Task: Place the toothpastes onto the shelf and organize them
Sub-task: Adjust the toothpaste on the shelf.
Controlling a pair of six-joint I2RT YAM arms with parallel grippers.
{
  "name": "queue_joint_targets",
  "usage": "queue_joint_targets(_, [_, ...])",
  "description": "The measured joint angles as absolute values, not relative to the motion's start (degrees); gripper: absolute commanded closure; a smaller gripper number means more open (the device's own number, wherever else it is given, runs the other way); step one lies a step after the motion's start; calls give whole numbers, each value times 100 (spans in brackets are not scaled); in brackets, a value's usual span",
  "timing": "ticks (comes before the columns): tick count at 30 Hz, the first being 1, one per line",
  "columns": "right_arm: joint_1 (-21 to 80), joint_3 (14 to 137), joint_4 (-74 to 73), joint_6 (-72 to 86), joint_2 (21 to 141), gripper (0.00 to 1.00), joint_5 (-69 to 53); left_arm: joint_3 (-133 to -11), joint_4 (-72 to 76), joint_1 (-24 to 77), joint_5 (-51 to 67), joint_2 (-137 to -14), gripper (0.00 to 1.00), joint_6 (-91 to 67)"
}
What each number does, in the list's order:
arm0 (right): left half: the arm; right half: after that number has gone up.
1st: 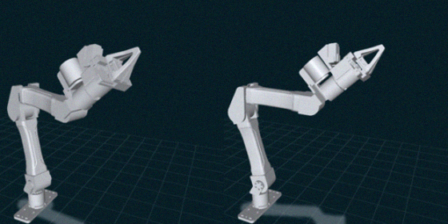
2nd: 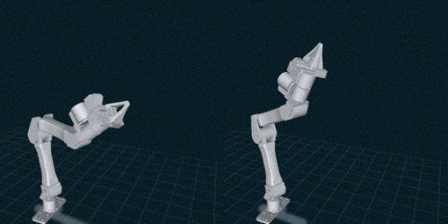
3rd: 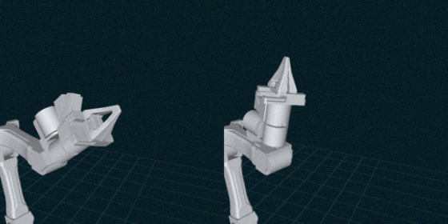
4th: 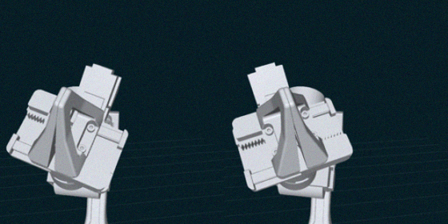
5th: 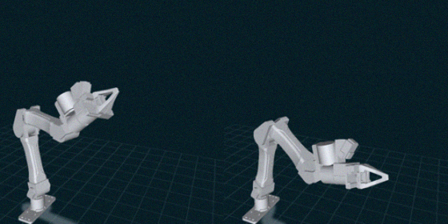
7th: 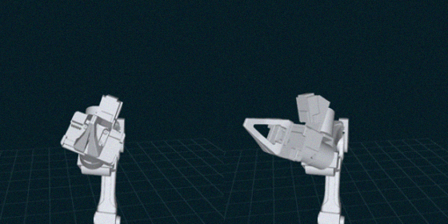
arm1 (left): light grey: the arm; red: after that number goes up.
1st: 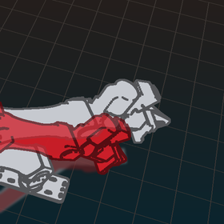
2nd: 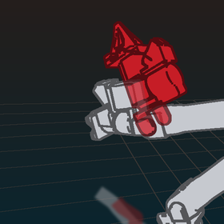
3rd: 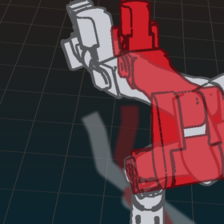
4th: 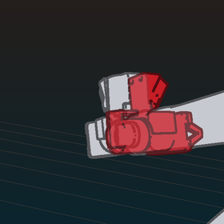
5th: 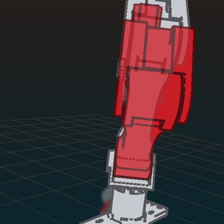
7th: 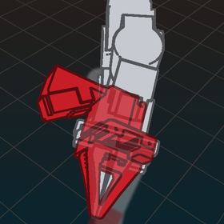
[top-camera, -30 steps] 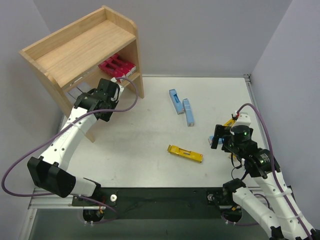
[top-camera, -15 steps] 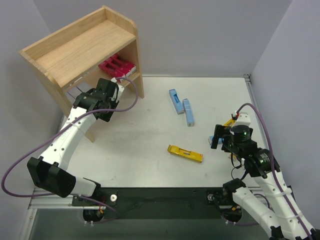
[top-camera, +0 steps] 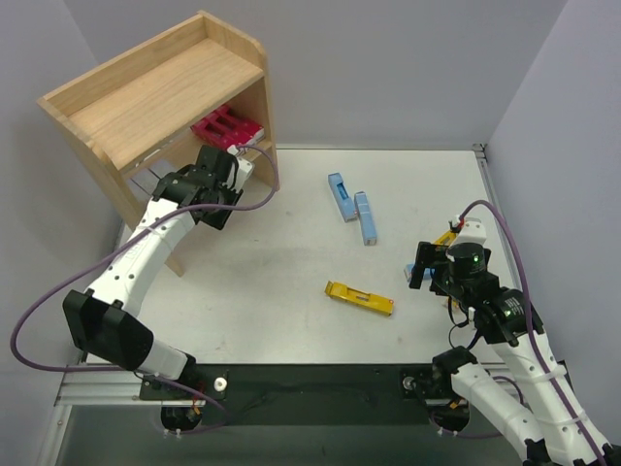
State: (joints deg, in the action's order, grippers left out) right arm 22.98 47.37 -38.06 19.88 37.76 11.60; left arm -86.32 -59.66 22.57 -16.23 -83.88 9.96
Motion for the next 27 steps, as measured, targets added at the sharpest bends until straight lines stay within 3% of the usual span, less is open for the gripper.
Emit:
queue_joint_targets(21, [2298,4737,-3806,1986,3892,3,1162,-8812,-5780,2126,-1929,-8702,56,1087])
queue_joint_targets(27, [2296,4740,-3806,1986,3924,4,1151,-8823,-5745,2189,-1767,-8674,49,1057])
